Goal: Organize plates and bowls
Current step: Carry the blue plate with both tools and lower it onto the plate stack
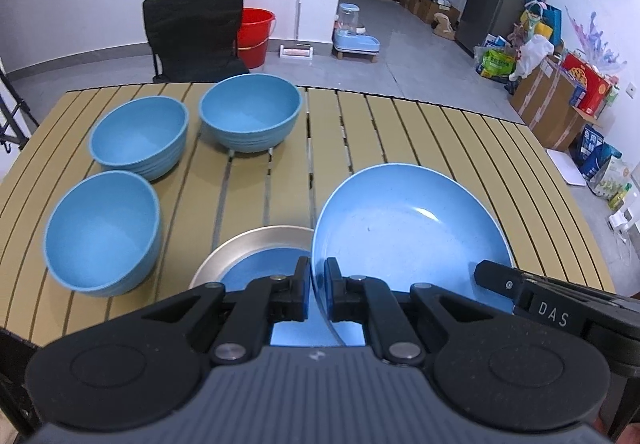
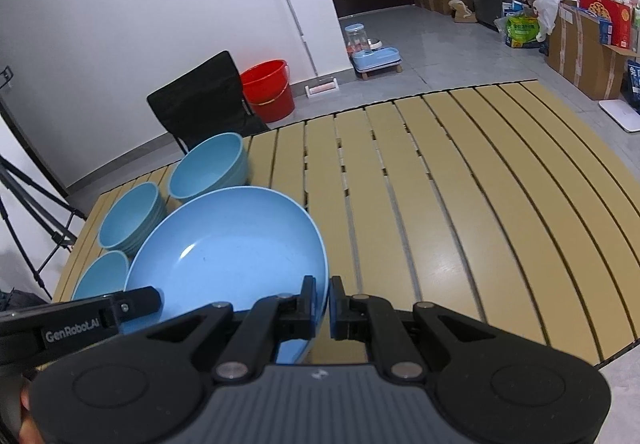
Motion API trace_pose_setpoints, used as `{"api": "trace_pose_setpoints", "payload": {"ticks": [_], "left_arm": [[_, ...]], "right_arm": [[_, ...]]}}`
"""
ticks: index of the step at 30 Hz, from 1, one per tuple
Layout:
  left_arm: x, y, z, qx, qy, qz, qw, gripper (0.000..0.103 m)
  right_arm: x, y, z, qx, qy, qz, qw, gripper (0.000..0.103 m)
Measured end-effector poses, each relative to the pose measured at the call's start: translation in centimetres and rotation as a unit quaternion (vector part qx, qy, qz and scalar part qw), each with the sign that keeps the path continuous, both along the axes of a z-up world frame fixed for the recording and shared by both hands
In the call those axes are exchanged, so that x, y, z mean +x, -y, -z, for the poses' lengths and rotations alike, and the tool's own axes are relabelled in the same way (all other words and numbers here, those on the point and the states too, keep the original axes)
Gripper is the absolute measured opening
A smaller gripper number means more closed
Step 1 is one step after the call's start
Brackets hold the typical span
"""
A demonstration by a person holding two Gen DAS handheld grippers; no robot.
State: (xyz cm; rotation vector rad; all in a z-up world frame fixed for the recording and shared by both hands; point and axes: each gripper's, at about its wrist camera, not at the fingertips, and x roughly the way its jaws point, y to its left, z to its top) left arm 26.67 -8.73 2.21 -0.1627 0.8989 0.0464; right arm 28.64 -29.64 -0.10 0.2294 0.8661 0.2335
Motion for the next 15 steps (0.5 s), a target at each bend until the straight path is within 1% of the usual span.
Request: {"api": "trace_pose_setpoints", "payload": {"ticks": [8, 15], "left_arm": [[-1.8, -2.6, 0.4, -0.002, 0.000, -0.020, 0.9998, 0.008], [-2.1, -4.6, 1.7, -0.006, -0.010, -0.035, 0.9993, 0.008]], "right_arm": [[-1.4, -2.8, -0.1, -0.003, -0.001, -0.018, 1.000, 0.006], [-1.6, -4.6, 0.6, -0.007, -0.011, -0.033, 0.999, 0.006]]}}
